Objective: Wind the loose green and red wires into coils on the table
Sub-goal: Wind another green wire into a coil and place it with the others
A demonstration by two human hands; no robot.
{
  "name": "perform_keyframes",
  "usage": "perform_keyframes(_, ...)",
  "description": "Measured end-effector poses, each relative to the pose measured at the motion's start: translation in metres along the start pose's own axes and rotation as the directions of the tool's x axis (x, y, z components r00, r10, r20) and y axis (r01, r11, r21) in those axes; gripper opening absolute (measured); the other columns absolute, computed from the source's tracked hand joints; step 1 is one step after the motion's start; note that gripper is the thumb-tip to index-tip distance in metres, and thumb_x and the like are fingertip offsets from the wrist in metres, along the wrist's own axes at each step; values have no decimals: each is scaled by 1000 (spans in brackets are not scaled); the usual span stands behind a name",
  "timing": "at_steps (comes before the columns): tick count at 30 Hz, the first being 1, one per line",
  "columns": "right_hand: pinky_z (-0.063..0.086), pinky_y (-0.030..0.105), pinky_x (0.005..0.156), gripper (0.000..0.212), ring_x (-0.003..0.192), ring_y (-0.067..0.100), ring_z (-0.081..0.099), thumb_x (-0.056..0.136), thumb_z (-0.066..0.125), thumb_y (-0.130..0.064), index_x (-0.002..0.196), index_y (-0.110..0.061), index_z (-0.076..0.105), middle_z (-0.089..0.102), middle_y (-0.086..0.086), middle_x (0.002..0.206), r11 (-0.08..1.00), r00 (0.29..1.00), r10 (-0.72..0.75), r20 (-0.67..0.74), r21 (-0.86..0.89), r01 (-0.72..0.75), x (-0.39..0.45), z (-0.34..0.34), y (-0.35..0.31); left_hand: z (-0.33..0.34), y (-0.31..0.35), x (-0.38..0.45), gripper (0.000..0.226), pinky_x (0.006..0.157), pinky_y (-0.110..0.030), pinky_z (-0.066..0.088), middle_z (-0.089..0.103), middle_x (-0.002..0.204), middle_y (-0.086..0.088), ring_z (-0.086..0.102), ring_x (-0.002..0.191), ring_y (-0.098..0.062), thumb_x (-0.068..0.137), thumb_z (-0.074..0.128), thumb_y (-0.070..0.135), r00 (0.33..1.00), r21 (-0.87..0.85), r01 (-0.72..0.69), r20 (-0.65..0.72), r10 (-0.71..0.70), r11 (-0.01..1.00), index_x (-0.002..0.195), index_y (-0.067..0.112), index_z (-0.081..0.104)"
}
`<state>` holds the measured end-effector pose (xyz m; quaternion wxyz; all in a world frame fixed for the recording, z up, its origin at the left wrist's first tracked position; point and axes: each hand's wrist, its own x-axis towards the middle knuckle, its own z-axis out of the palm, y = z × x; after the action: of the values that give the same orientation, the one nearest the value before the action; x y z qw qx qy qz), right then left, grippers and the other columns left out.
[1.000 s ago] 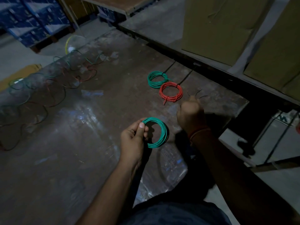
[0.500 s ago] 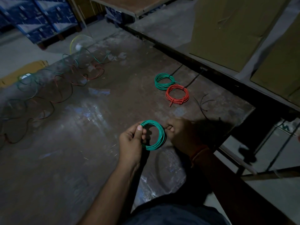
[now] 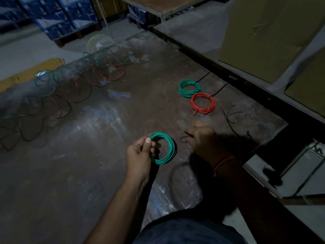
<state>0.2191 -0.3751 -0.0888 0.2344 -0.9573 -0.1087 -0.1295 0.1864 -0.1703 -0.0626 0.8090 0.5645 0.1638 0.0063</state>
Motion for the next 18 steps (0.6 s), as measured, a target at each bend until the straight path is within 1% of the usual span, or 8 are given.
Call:
perform_keyframes(3,51,36,79,12,82,32,61,87,66,-3,96,1,72,63,14,88,992,990,121,78,31,-124,5,4,-10,-1,0,-2,24,55,-22,28,51,67,-2,36,59,-10,103,45,4,1000,-3,0,-13,0,1000,95,-1,68)
perform_keyframes(6,57,45,64,9,70,38,63,73,75,9,80,7,69,63,20,77,997,997,75,-36,16,-74,3,2,-21,-2,2,-5,23,53,-19,31,50,69,-6,36,60,-12,103,45,4,1000,-12,0,-22,0,1000,96,-1,66)
perform_keyframes(8,53,37,61,8,62,35,60,75,71,5,77,0,65,60,17,70,998,987,-56,-152,-14,54,1,-1,-23,-4,5,-7,23,52,-17,35,51,70,-7,39,59,-11,103,45,2,999,-1,-9,-40,9,1000,100,-4,67)
perform_keyframes(10,44,22,60,3,60,21,55,84,59,-6,82,-9,60,58,4,68,983,977,6,-213,183,33,2,-6,-28,-7,7,-8,24,54,-18,36,52,70,-6,40,59,-10,103,45,2,998,15,-18,-64,19,1000,107,-5,68)
perform_keyframes(11,43,16,59,4,59,15,56,85,58,-11,87,-14,59,59,-1,68,921,967,156,-200,385,-69,2,-11,-33,-9,7,-9,25,55,-19,36,52,71,-7,41,59,-10,103,46,2,997,5,-17,-72,18,1000,109,-5,68)
perform_keyframes(13,50,19,61,15,60,13,65,86,63,-12,96,-24,60,65,-3,68,681,921,385,-63,693,-238,3,-19,-47,-13,8,-12,25,58,-23,36,52,72,-8,40,61,-12,103,46,3,995,-39,-14,-97,10,999,111,-3,69)
perform_keyframes(15,53,24,58,23,60,15,69,91,65,-3,106,-21,62,69,4,68,549,906,424,-6,797,-251,4,-29,-63,-18,9,-15,25,61,-26,36,53,70,-7,40,61,-13,102,46,3,992,-55,-22,-123,15,998,110,-2,70)
perform_keyframes(18,49,18,51,14,58,12,68,96,61,0,103,-12,63,72,9,71,379,916,388,102,888,-260,8,-39,-89,-30,12,-19,25,64,-31,35,52,66,-4,40,63,-20,102,47,3,988,-41,-45,-151,39,998,104,-5,70)
